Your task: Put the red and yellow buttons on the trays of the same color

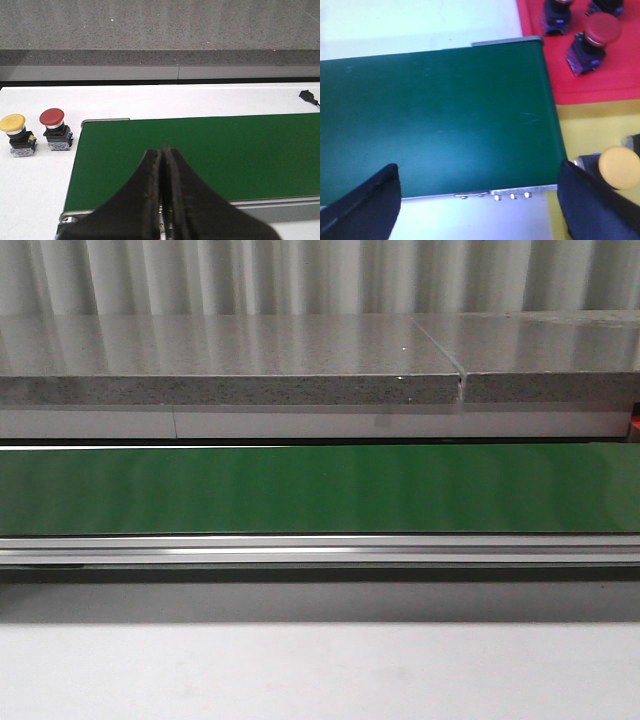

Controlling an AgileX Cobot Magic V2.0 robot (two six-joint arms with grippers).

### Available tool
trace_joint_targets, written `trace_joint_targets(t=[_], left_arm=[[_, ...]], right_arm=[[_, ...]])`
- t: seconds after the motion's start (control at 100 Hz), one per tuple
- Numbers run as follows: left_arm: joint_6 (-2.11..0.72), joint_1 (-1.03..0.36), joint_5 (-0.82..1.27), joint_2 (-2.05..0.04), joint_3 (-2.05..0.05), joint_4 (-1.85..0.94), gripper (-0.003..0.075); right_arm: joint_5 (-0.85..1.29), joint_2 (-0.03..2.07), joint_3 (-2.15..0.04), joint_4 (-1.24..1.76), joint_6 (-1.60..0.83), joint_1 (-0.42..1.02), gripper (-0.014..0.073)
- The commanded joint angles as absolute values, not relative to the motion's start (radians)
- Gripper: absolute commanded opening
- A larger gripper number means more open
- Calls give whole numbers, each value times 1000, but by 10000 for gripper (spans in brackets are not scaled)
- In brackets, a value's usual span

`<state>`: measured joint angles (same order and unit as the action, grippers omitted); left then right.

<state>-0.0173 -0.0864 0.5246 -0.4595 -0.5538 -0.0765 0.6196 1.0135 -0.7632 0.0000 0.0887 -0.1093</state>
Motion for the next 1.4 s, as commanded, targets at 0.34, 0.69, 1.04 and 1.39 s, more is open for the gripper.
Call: trace_joint_targets(t=[0.34,0.69,1.04,1.39], left_arm=[[-18,-95,442,-464,-582,-87,-20],[-18,-95,442,-464,-582,-87,-20],[-18,-95,442,-464,-582,-87,-20],[-18,-95,442,-464,-582,-87,-20]], right_arm=[[531,704,-692,-10,74,-55,627],[488,515,-586,-10,74,-55,381],[484,509,-585,-10,74,-55,-67],[487,509,-585,-10,74,-55,-67]])
